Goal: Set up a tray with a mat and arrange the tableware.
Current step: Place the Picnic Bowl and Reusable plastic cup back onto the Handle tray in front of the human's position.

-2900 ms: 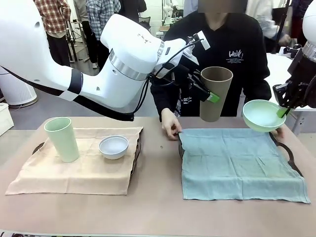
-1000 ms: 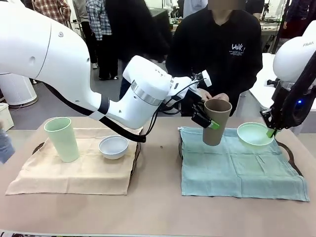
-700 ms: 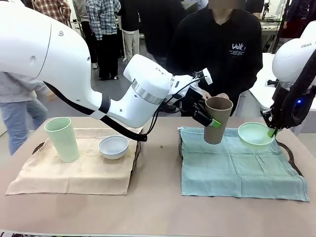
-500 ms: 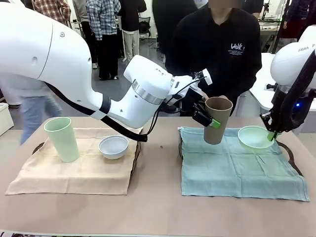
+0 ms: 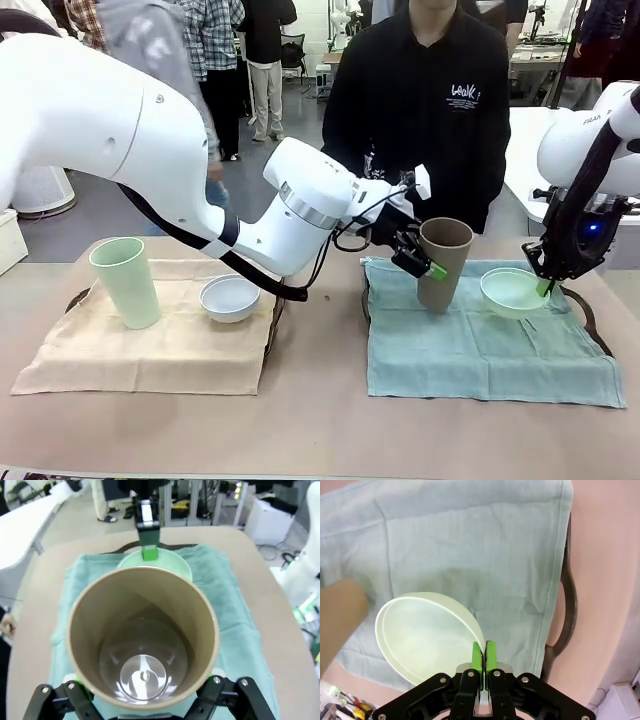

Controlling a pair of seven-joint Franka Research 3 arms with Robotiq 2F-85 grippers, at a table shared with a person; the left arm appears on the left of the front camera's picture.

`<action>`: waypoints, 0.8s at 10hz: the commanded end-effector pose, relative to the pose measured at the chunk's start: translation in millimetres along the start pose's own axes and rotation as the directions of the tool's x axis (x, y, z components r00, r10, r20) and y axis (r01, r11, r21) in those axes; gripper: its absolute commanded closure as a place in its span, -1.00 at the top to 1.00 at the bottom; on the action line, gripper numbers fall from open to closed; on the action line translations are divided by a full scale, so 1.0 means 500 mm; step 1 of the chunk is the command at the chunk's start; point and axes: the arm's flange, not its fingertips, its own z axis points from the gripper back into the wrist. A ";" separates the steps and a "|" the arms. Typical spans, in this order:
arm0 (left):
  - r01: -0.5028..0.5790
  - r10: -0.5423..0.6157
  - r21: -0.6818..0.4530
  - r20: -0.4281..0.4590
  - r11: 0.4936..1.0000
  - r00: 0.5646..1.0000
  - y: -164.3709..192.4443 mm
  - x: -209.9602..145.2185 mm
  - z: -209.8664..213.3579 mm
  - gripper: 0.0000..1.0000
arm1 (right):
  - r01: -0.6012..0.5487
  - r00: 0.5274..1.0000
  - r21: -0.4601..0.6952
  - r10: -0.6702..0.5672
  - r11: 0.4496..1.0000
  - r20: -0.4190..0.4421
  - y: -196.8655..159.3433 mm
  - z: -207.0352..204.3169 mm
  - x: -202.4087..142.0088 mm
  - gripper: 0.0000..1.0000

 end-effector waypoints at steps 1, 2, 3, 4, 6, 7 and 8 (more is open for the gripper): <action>0.055 -0.054 -0.036 0.030 0.998 0.998 0.003 -0.008 -0.015 0.79 | -0.019 0.999 0.041 0.018 0.999 0.033 -0.012 -0.005 0.016 -0.93; 0.054 -0.053 -0.048 0.021 0.997 0.998 0.005 -0.013 -0.025 0.79 | -0.024 0.999 0.053 0.022 0.998 0.033 -0.018 -0.009 0.023 -0.93; 0.051 -0.050 -0.049 0.018 0.998 0.999 0.001 -0.015 -0.029 0.79 | -0.030 0.999 0.059 0.029 0.998 0.029 -0.022 -0.018 0.024 -0.93; 0.055 -0.054 -0.048 0.017 0.997 0.998 0.003 -0.015 -0.027 0.79 | -0.027 0.999 0.060 0.026 0.998 0.025 -0.025 -0.024 0.029 -0.93; 0.059 -0.058 -0.043 0.022 0.997 0.998 0.001 -0.014 -0.025 0.79 | -0.030 1.000 0.066 0.029 0.997 0.012 -0.034 -0.040 0.037 -0.93; 0.061 -0.060 -0.041 0.026 0.997 0.998 -0.001 -0.013 -0.023 0.79 | -0.029 1.000 0.068 0.029 0.997 0.009 -0.035 -0.045 0.039 -0.93; 0.064 -0.063 -0.040 0.028 0.997 0.998 -0.003 -0.013 -0.022 0.79 | -0.031 1.000 0.067 0.030 0.997 0.010 -0.036 -0.049 0.040 -0.93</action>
